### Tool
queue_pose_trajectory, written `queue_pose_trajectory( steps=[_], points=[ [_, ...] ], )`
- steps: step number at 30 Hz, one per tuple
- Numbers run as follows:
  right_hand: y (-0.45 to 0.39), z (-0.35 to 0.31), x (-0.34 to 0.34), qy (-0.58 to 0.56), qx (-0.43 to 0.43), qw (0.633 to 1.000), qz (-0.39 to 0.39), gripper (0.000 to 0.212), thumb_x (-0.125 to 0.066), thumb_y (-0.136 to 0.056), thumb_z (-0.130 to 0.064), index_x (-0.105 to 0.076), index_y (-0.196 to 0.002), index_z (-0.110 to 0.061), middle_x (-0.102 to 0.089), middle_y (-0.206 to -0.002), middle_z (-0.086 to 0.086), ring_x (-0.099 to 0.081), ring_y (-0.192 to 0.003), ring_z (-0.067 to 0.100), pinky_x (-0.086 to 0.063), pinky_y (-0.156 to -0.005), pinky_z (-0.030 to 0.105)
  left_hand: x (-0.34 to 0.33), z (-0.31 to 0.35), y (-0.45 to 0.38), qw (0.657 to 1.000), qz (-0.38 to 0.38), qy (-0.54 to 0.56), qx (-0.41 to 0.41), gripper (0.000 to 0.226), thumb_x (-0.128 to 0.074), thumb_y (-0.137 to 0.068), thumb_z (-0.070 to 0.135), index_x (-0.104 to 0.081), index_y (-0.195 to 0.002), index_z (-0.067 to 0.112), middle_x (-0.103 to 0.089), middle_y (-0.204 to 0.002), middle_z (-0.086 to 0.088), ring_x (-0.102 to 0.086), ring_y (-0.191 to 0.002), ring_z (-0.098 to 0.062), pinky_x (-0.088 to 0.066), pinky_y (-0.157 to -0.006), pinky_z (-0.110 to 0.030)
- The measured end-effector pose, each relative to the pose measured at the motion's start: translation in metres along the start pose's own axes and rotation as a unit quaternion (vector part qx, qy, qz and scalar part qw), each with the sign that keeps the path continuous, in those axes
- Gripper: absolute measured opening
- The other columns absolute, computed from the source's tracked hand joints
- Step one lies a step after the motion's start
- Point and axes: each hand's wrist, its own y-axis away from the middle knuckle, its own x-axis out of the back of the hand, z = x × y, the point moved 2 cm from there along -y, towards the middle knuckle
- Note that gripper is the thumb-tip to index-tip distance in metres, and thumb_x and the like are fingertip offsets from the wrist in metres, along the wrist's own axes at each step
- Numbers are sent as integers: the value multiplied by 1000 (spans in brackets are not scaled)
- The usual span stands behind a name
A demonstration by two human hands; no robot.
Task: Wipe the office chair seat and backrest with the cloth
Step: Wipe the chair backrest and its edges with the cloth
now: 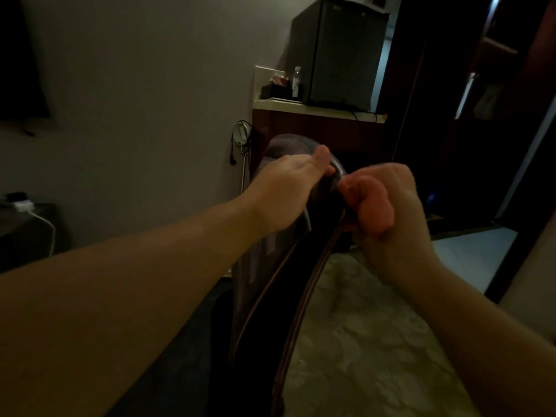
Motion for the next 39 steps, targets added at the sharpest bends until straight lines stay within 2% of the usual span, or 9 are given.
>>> queue_pose_trajectory(
  steps=[3, 8, 11, 17, 22, 27, 32, 36, 39],
  points=[
    [22, -5, 5, 32, 63, 997, 37, 14, -71, -93, -31, -65, -100, -40, -51, -125, -3, -56, -114, 25, -53, -90, 31, -8, -4, 5, 1000, -5, 2, -22, 56, -27, -113, 42, -70, -120, 7, -69, -115, 3, -57, -92, 21, -41, -82, 1],
    [24, -17, 4, 121, 152, 981, -8, 15, -69, -95, -32, -67, -99, -46, -57, -111, -21, -60, -105, 19, -55, -84, 54, -6, -8, 6, 999, 17, -7, -31, 69, -27, -101, 62, -70, -131, 17, -63, -141, 6, -51, -134, 1, -34, -114, -22],
    [9, -7, 1, 87, 73, 994, -2, 23, -72, -89, -34, -68, -110, -28, -50, -130, 4, -49, -117, 25, -49, -92, 43, -4, -5, 5, 1000, 8, 4, -28, 62, -27, -108, 56, -72, -126, 17, -66, -129, 9, -55, -121, 6, -37, -105, -17],
    [4, 8, -9, 43, -26, 996, 68, 34, -81, -88, -14, -63, -115, -24, -51, -129, 9, -47, -113, 15, -46, -92, 23, -3, -1, 12, 1000, -9, -11, -21, 47, -25, -106, 56, -69, -111, 40, -57, -144, 14, -32, -154, -13, -21, -129, -45],
    [43, -9, -6, 24, 18, 996, 81, 26, -66, -101, -29, -61, -123, -16, -52, -129, 7, -54, -115, 11, -49, -89, 22, -5, 1, 20, 999, -6, -29, -20, 49, -28, -114, 42, -65, -136, 21, -52, -151, 12, -19, -154, -4, -12, -130, -34],
    [89, -23, -19, 105, 64, 988, -95, 29, -64, -99, -46, -65, -123, -30, -47, -135, 3, -48, -125, 26, -48, -96, 32, -4, 14, 25, 997, -7, -82, 4, 55, -23, -113, 47, -52, -153, 22, -35, -169, 1, -12, -161, -12, -9, -131, -38],
    [103, -19, -13, 4, -91, 996, 13, 21, -64, -93, -26, -68, -113, -22, -60, -121, 7, -54, -113, 16, -47, -100, 16, 5, 9, 44, 1000, 14, -8, 21, 63, -26, -110, 57, -43, -159, 20, -27, -172, -2, -14, -161, -17, -8, -131, -40],
    [146, -22, -22, -203, -239, 949, -25, 22, -58, -97, 6, -58, -92, -15, -64, -75, 21, -70, -60, 34, -61, -59, 45, 1, -9, 98, 988, 110, 104, 42, 73, -30, -94, 69, -72, -119, 14, -59, -113, -18, -56, -104, -27, -47, -91, -27],
    [193, -27, -41, -285, -334, 895, -77, 10, -53, -100, 4, -52, -96, -5, -58, -66, 34, -59, -50, 50, -50, -50, 41, -17, -30, 147, 992, 85, 73, 50, 83, -18, -97, 69, -70, -132, 14, -71, -129, -12, -67, -119, -20, -50, -105, -34]
  ],
)
